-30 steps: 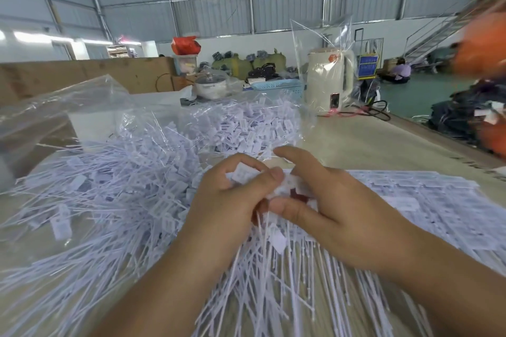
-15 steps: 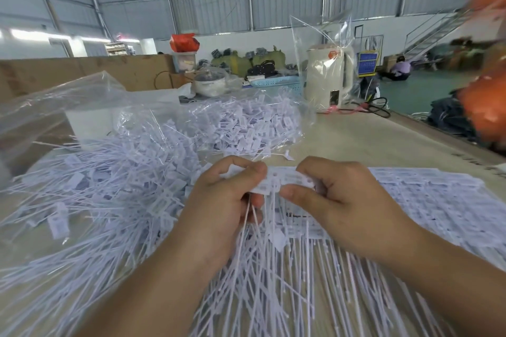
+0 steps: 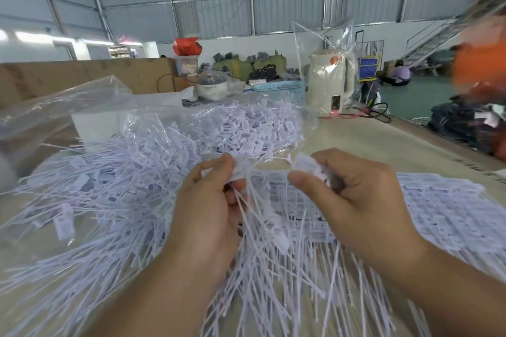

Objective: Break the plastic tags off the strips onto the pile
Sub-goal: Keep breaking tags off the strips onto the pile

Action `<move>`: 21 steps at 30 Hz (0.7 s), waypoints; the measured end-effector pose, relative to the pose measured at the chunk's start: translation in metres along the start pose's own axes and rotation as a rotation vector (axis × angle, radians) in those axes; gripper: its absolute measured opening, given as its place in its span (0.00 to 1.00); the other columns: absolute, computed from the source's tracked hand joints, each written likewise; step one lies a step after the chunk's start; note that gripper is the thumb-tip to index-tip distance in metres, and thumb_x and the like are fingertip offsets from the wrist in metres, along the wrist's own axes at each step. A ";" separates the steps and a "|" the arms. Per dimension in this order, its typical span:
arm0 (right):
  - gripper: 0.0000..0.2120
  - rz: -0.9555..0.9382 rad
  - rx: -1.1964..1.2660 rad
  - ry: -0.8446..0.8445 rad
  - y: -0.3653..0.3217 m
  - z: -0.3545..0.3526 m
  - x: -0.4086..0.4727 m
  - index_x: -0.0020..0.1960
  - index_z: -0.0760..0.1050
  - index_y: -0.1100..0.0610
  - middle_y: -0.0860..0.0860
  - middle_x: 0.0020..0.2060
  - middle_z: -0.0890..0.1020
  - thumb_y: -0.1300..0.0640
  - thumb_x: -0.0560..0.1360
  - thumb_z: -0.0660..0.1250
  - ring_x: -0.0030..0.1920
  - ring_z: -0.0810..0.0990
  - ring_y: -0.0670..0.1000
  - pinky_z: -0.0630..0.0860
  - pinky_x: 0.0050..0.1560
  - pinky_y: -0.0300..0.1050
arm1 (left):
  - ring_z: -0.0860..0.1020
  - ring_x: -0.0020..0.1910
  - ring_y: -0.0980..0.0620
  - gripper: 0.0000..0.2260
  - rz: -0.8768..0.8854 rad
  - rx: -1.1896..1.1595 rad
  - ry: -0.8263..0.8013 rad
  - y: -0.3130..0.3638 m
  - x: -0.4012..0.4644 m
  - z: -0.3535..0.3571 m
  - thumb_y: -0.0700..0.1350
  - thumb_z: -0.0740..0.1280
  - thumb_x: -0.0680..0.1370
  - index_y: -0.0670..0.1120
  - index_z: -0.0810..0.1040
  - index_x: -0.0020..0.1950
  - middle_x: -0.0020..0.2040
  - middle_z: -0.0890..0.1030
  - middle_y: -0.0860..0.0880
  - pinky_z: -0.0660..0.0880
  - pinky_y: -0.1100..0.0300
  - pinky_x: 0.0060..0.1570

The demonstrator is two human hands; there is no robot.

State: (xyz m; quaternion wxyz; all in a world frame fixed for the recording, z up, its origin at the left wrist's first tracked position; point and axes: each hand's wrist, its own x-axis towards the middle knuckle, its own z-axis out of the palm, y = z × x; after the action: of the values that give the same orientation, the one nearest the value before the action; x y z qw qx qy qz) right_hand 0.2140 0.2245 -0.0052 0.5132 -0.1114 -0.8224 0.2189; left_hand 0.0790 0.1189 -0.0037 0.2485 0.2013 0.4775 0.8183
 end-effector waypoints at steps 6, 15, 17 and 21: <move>0.27 -0.010 0.030 -0.258 -0.001 0.008 -0.005 0.67 0.73 0.53 0.33 0.25 0.73 0.38 0.74 0.65 0.25 0.72 0.38 0.71 0.33 0.29 | 0.78 0.27 0.52 0.08 0.138 0.244 -0.195 -0.005 -0.006 0.004 0.44 0.70 0.76 0.51 0.80 0.36 0.33 0.82 0.46 0.71 0.62 0.24; 0.35 0.044 0.002 -0.403 0.002 0.005 -0.006 0.75 0.59 0.48 0.28 0.26 0.72 0.35 0.72 0.62 0.28 0.73 0.36 0.79 0.53 0.56 | 0.74 0.27 0.52 0.17 0.203 0.454 -0.325 -0.006 -0.006 0.001 0.59 0.75 0.67 0.46 0.78 0.40 0.32 0.78 0.46 0.71 0.59 0.29; 0.33 0.053 0.021 -0.406 0.003 0.005 -0.005 0.74 0.60 0.49 0.30 0.25 0.73 0.37 0.74 0.62 0.27 0.74 0.38 0.80 0.48 0.50 | 0.77 0.32 0.48 0.12 0.243 0.480 -0.312 -0.005 -0.005 0.002 0.53 0.74 0.68 0.46 0.78 0.40 0.34 0.80 0.44 0.73 0.53 0.34; 0.13 0.059 0.034 -0.453 0.005 -0.001 0.001 0.55 0.76 0.48 0.38 0.26 0.74 0.41 0.78 0.62 0.25 0.72 0.42 0.64 0.28 0.34 | 0.76 0.27 0.51 0.09 0.204 0.408 -0.264 0.001 -0.002 -0.001 0.51 0.77 0.67 0.50 0.80 0.37 0.29 0.79 0.47 0.73 0.58 0.29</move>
State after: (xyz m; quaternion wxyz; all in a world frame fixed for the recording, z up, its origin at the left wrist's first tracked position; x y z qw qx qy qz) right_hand 0.2144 0.2297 -0.0065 0.3106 -0.0746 -0.9092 0.2670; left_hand 0.0797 0.1160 -0.0034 0.1794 0.3993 0.5732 0.6926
